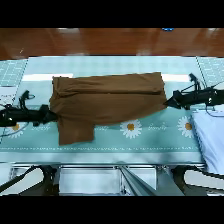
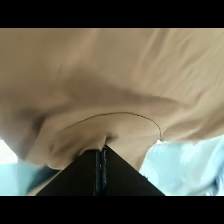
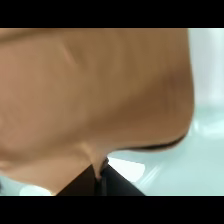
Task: Fold the shirts.
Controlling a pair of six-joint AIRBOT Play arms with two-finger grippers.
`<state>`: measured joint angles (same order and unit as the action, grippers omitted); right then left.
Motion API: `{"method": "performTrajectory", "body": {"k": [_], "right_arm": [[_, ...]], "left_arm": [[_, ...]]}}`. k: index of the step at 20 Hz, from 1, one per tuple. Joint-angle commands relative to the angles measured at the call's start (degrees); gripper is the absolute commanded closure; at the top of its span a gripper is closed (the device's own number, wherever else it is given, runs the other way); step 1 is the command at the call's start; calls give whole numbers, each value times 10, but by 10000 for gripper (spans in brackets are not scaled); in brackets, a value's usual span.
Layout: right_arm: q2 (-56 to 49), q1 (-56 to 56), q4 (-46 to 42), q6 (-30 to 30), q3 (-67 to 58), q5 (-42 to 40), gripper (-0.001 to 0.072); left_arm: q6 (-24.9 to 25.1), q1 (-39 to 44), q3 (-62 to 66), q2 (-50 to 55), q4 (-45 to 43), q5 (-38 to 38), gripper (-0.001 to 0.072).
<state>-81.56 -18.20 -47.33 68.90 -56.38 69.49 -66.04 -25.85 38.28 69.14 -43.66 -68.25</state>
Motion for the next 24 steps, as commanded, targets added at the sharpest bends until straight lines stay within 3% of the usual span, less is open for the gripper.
{"method": "performTrajectory", "body": {"k": [1, 6, 12, 22, 23, 24], "right_arm": [[-22, 21, -19, 4, -86, 6, 686], [-112, 31, -20, 44, -217, -4, 686], [-225, 35, 29, 50, -325, -30, 686], [-313, 48, 43, 53, -394, -84, 685], [-314, 48, 43, 53, -394, -85, 625], [-313, 48, 43, 53, -394, -89, 350]], "left_arm": [[-9, 13, 113, 31, 2, -2, 693], [-65, 47, 306, 154, 2, 8, 693], [-123, 84, 470, 316, 2, 11, 693], [-127, 105, 540, 415, 2, 11, 688], [-127, 104, 541, 415, 2, 7, 535], [-130, 104, 541, 415, 1, -15, 205]]}}
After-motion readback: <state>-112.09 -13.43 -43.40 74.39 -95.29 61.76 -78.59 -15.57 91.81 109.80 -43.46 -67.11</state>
